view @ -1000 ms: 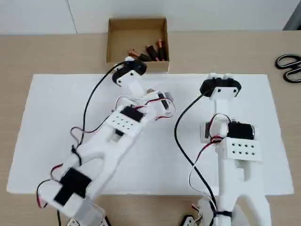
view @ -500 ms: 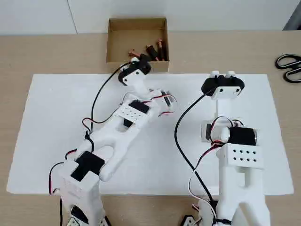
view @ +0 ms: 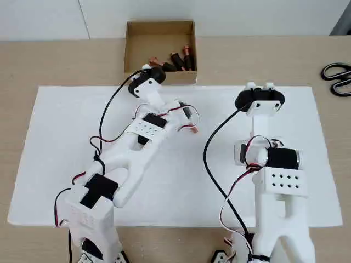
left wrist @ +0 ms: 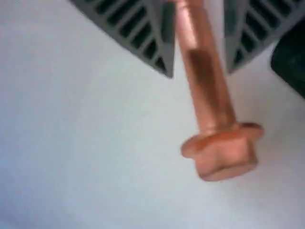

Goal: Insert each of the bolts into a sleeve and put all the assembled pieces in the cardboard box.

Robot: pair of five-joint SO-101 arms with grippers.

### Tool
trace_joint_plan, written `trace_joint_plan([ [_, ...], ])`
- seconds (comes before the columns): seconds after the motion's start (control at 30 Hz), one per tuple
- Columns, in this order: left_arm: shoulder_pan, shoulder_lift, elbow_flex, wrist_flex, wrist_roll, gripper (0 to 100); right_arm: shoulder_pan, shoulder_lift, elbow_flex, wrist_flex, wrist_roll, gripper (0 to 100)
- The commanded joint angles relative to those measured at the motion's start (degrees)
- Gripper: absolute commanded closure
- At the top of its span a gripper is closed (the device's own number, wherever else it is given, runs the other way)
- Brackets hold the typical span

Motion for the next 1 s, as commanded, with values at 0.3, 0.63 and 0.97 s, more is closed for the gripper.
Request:
trace_joint_plan([
  [0.3,1.05,2.81,-5.85,-0.62,-0.09,82,0.66,-1.36,2.55,-0.40,-0.26,79.3],
  [0.63,0.88,3.08,-5.85,0.00,-0.18,82,0.66,-1.45,2.55,-0.40,-0.26,79.3],
  [0.97,0.79,12.04,-20.26,12.84,0.00,93,0.66,-1.45,2.55,-0.22,-0.26,79.3],
])
